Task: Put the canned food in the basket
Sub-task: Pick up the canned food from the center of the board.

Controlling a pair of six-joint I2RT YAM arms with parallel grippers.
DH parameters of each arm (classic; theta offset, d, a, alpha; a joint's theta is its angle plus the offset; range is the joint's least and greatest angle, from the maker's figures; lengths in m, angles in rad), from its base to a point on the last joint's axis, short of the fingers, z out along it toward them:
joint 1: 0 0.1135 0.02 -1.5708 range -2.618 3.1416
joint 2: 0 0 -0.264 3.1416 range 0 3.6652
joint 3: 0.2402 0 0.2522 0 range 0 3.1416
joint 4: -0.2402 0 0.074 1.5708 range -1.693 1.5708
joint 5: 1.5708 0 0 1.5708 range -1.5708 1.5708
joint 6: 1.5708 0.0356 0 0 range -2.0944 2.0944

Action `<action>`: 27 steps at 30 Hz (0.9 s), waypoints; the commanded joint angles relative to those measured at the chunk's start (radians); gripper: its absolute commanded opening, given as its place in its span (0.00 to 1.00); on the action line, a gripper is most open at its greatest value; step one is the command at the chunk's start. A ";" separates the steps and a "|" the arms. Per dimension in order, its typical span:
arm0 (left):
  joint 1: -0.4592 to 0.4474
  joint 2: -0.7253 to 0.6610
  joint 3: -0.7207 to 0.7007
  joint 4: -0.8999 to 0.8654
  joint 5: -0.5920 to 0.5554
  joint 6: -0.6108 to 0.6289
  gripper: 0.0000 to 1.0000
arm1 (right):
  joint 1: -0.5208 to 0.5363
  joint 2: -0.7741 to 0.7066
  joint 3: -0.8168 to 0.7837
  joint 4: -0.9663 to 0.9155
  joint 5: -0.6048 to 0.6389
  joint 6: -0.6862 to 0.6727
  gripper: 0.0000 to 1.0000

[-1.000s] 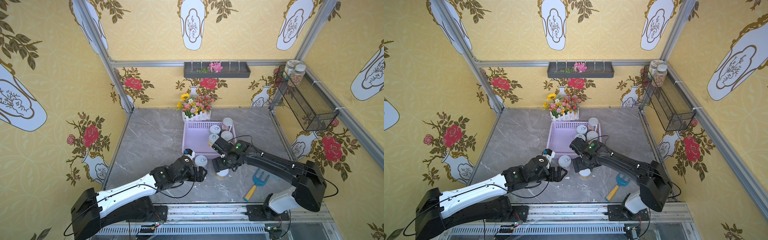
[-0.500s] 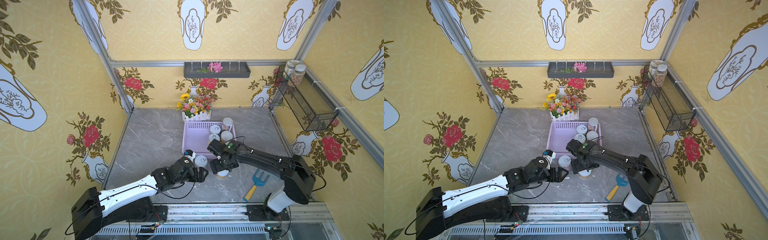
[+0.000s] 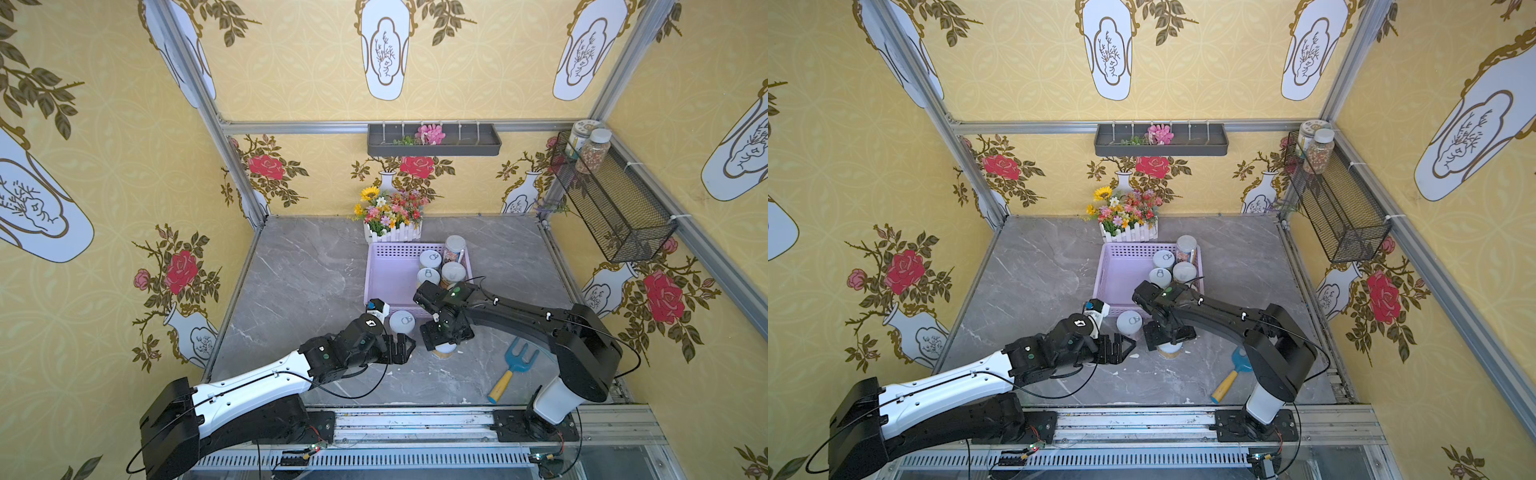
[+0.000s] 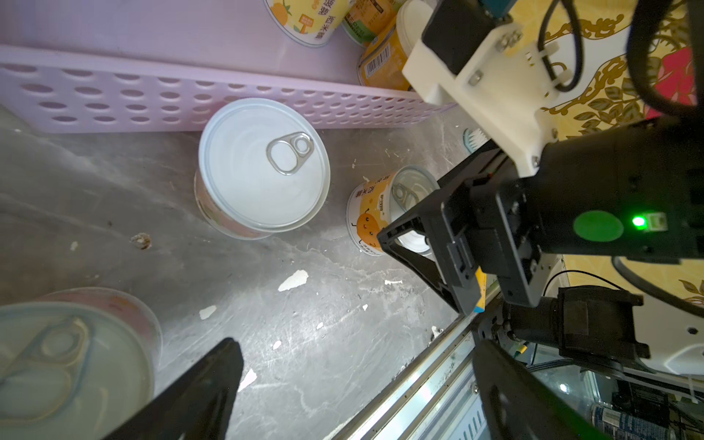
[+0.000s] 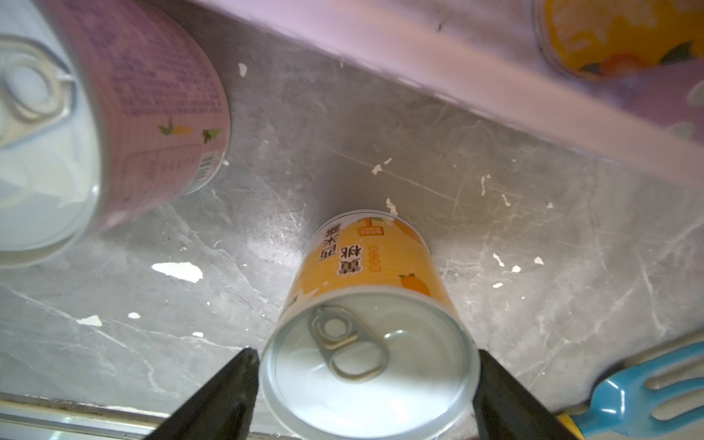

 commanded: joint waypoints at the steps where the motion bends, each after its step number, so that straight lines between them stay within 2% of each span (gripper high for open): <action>1: 0.001 0.001 -0.003 -0.015 -0.011 -0.002 1.00 | -0.002 0.001 -0.006 0.012 -0.024 0.008 0.88; 8: 0.001 0.011 0.007 -0.022 -0.010 -0.001 1.00 | -0.014 -0.004 -0.022 0.030 -0.070 0.016 0.87; 13: 0.001 0.013 0.011 -0.026 -0.013 0.001 1.00 | -0.033 -0.019 -0.040 0.055 -0.105 0.021 0.83; 22: 0.002 0.013 0.014 -0.028 -0.016 0.001 1.00 | -0.035 -0.027 -0.030 0.012 -0.063 0.016 0.79; 27: 0.002 -0.002 0.025 -0.064 -0.001 0.012 1.00 | -0.018 -0.097 0.004 -0.058 -0.055 0.020 0.78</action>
